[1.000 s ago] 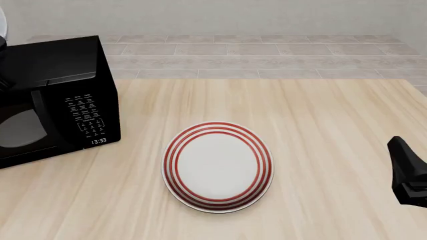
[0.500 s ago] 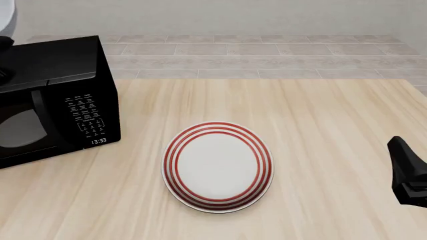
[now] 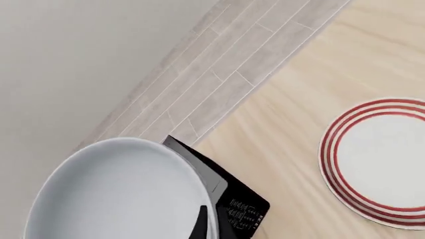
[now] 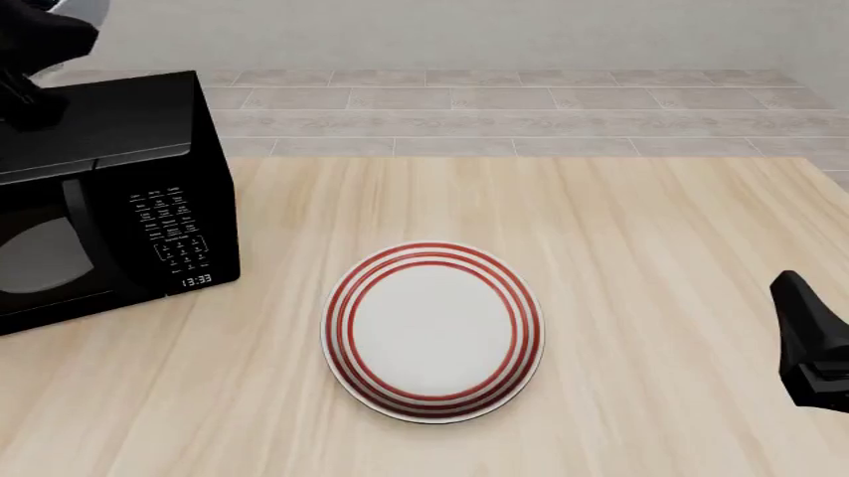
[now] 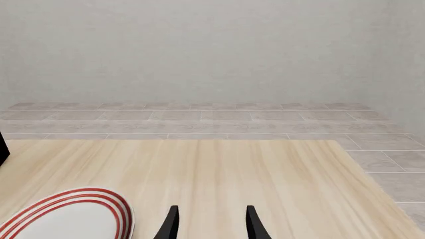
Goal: Pick up the white bowl and put it on the plate.
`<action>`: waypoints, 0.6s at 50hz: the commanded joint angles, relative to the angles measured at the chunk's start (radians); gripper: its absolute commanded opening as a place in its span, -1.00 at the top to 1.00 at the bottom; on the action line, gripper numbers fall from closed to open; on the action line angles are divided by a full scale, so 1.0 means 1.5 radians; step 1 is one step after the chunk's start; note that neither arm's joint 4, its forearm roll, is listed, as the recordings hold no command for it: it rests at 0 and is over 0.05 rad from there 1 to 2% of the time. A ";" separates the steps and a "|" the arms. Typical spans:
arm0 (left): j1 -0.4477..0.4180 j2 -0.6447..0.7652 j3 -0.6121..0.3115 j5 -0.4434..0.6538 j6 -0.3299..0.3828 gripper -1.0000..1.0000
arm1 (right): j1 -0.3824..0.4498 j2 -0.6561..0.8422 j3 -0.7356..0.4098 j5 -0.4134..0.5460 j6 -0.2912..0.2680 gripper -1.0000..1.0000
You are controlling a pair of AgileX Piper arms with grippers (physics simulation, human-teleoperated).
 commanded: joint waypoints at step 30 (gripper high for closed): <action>-0.252 0.028 -0.081 0.044 -0.105 1.00 | -0.001 -0.014 0.000 0.014 0.000 -1.00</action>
